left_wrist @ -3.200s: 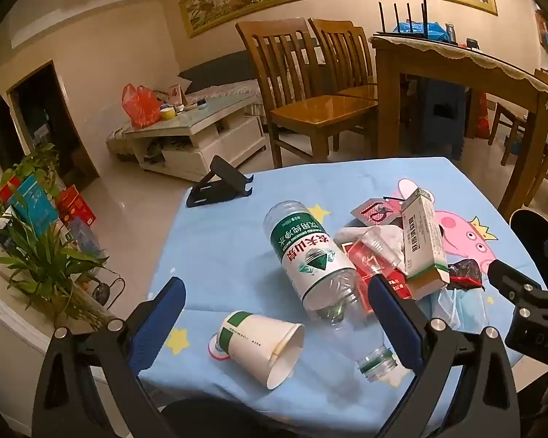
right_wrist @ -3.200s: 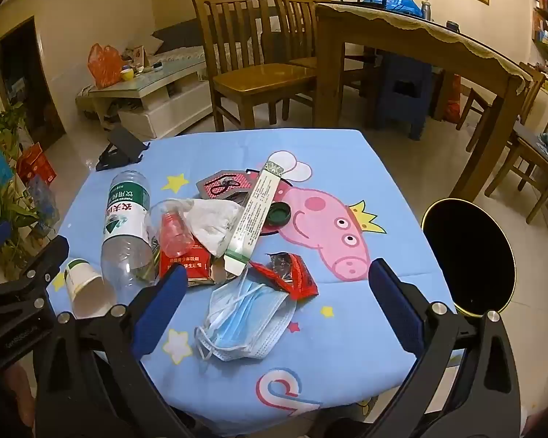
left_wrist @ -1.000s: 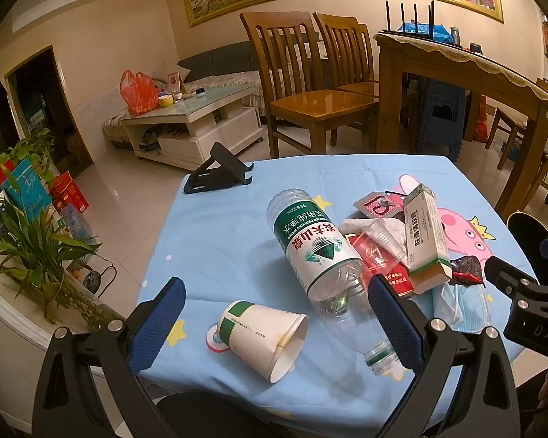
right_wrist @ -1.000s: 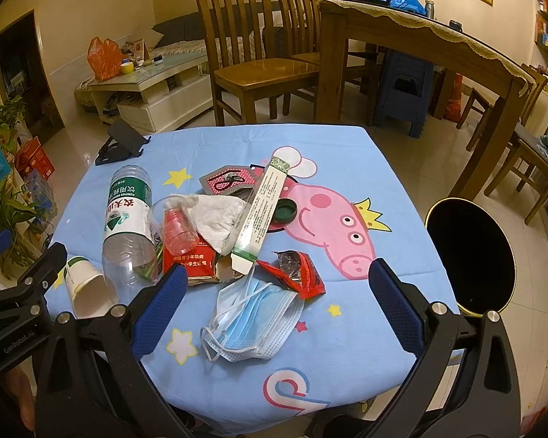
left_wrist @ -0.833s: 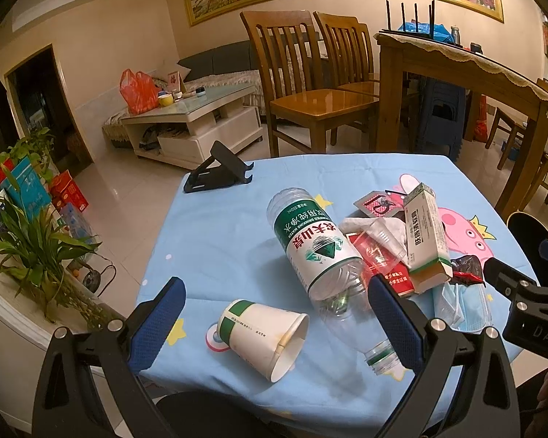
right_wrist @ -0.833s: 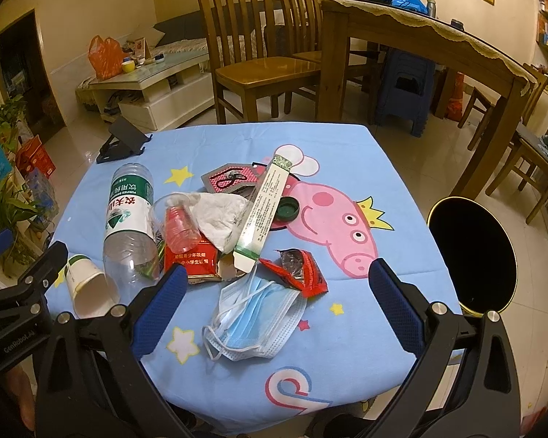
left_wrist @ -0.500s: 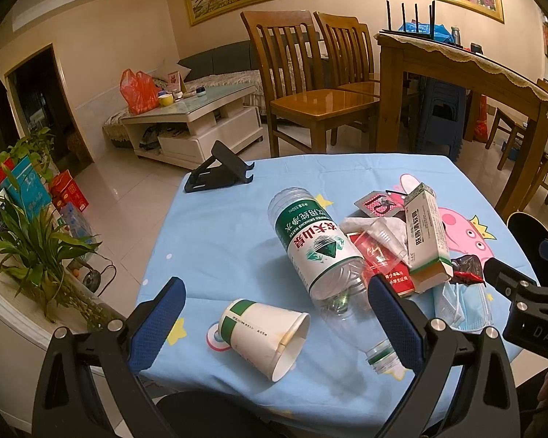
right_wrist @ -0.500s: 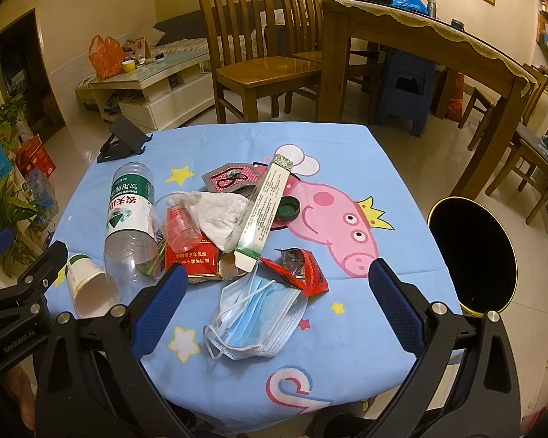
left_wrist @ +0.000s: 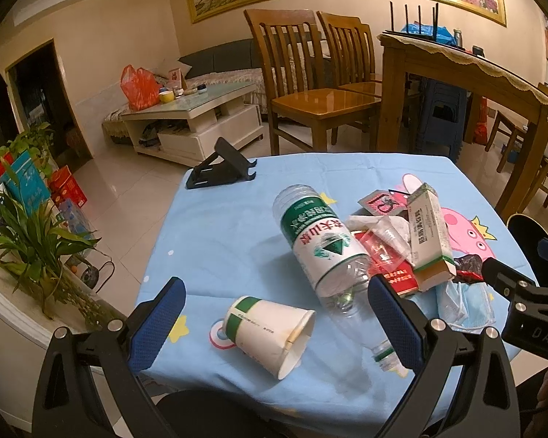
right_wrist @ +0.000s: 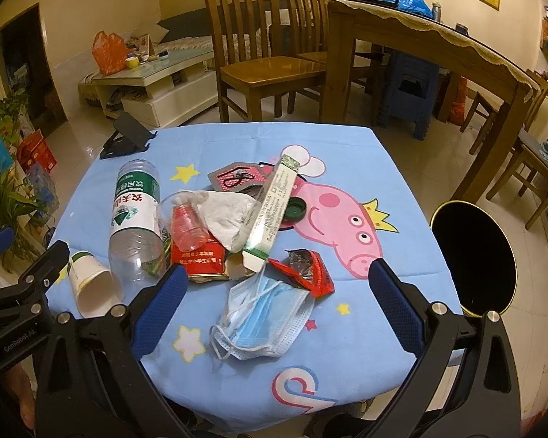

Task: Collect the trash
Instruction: 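Grasp the green-label water bottle with the right tool while the left tool grasps the paper cup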

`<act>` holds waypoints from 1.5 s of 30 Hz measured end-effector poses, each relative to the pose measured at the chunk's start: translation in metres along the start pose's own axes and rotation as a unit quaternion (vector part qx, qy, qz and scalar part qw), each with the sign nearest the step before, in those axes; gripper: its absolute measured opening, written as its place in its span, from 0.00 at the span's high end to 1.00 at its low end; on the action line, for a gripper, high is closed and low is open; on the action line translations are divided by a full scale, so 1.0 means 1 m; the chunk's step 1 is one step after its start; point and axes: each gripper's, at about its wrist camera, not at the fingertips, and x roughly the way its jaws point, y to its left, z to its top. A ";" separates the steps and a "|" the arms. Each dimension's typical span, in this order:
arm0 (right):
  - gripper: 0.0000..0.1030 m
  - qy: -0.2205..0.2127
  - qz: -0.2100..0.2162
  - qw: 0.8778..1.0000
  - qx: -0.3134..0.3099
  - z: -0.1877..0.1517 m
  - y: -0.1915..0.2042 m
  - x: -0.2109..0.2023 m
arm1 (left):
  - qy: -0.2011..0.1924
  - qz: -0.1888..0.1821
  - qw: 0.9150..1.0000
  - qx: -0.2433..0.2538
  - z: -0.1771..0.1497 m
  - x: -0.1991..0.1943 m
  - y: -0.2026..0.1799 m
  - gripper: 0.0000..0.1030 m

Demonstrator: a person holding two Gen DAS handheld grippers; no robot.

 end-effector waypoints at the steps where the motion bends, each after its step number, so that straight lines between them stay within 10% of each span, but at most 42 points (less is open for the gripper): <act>1: 0.05 -0.001 0.009 1.000 -0.010 0.002 0.006 -0.001 | -0.001 0.003 1.000 -0.004 0.000 0.001 0.005 0.06; 10: 0.05 0.039 0.138 0.979 -0.145 0.023 0.096 0.024 | 0.042 0.044 0.995 -0.074 -0.018 0.030 0.091 0.06; 20: 0.07 0.111 0.071 0.966 -0.222 0.052 0.170 0.115 | 0.065 0.049 0.992 -0.099 -0.038 0.038 0.139 0.06; 26: 0.40 0.168 0.083 0.954 -0.233 0.041 0.182 0.150 | 0.068 -0.018 0.995 -0.068 -0.041 0.041 0.112 0.06; 45: 0.41 0.038 0.206 0.971 -0.117 0.084 0.092 0.038 | 0.083 -0.170 0.980 0.061 -0.042 0.055 0.024 0.06</act>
